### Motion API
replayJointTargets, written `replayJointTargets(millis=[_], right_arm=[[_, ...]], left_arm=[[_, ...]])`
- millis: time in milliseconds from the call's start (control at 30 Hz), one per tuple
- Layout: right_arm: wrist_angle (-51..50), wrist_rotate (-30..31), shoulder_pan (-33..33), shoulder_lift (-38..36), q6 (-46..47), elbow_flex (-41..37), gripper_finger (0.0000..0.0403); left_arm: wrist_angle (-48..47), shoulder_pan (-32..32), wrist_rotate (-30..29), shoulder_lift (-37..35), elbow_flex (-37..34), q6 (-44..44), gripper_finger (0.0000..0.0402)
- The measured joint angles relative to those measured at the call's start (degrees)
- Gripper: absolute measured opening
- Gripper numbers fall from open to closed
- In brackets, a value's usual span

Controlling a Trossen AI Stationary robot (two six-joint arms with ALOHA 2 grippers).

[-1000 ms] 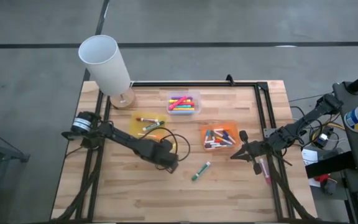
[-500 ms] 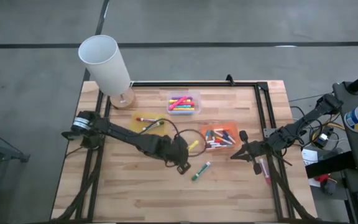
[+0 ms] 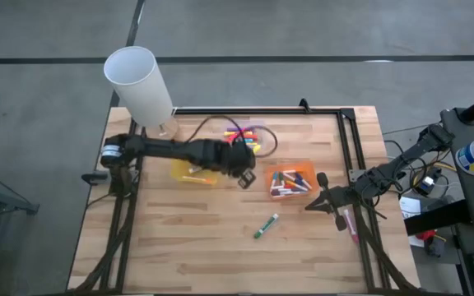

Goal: Pick & Place Markers
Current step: Put the large yellow highlighter pen into the transparent bin

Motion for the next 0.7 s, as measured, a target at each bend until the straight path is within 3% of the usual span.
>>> replayJointTargets(millis=[467,567,700], right_arm=[[0.0,0.0,0.0,0.0,0.0,0.0,0.0008],[0.0,0.0,0.0,0.0,0.0,0.0,0.0009],[0.0,0.0,0.0,0.0,0.0,0.0,0.0008]], left_arm=[[2.1,16.0,2.6,0.3,-0.4,10.9,0.0061],[3.6,17.7,7.5,0.3,-0.4,12.4,0.0062],[4.2,17.9,8.6,0.3,-0.4,12.6,0.0063]])
